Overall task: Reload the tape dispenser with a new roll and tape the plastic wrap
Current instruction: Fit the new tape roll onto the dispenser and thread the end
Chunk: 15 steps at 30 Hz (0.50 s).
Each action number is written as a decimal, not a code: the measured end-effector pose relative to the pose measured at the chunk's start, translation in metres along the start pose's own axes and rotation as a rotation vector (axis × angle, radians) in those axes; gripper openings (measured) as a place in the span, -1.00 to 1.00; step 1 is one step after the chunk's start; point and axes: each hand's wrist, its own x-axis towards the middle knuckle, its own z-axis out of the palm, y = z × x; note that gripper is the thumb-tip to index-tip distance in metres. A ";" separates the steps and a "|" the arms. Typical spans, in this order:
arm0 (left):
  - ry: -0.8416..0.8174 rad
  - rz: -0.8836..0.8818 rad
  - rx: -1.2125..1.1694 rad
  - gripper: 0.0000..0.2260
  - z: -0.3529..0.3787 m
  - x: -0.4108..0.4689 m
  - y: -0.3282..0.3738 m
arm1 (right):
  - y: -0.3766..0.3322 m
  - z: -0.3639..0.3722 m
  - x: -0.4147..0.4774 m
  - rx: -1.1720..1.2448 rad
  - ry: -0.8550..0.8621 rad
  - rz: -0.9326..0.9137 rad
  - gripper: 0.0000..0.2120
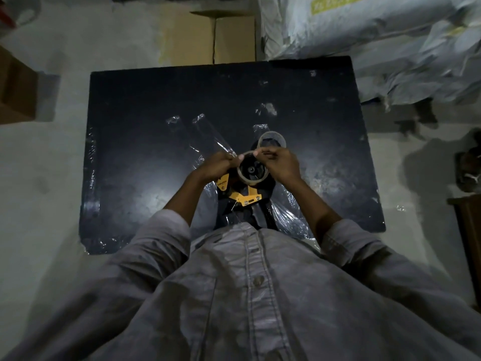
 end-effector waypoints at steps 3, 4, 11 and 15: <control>0.014 0.013 -0.002 -0.55 0.000 -0.002 0.003 | 0.001 0.000 0.003 0.032 -0.018 0.028 -0.70; 0.007 0.004 0.008 -0.55 -0.001 0.000 0.001 | 0.001 -0.002 0.004 0.063 -0.032 0.047 -0.71; 0.014 -0.016 0.077 -0.56 0.000 0.003 0.002 | 0.009 -0.002 0.008 0.322 -0.084 0.258 -0.68; 0.019 -0.042 0.029 -0.59 0.002 0.003 0.010 | 0.000 -0.004 0.003 0.426 -0.079 0.372 -0.68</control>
